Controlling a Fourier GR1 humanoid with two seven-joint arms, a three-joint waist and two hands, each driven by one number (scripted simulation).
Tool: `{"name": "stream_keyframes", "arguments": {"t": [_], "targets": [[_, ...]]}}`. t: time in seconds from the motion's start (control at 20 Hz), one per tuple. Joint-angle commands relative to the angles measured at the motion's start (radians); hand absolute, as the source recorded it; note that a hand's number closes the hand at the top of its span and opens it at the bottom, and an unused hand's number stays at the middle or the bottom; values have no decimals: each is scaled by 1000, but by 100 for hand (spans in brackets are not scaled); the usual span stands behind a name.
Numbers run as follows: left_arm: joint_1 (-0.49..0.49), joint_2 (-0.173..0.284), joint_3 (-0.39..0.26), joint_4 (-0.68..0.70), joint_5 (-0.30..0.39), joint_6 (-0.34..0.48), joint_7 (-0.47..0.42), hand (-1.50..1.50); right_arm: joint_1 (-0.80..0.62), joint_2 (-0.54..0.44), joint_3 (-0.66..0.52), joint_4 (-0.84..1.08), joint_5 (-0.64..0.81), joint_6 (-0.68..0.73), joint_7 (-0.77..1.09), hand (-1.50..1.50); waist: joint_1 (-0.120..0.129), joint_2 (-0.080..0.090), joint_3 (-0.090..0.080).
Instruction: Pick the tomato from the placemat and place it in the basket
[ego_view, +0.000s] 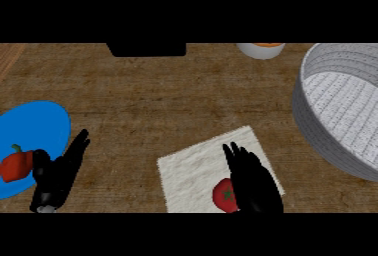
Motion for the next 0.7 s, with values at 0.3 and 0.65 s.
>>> {"name": "stream_keyframes", "arguments": {"t": [0.3, 0.65], "targets": [[53, -37, -5, 106, -4, -13, 25, 0, 26, 58, -33, 26, 67, 35, 91, -150, 0, 12, -17], [71, -46, -5, 89, -21, -21, 12, 0, 67, 116, -7, 121, 120, 24, 30, 150, 8, 13, -16]]}}
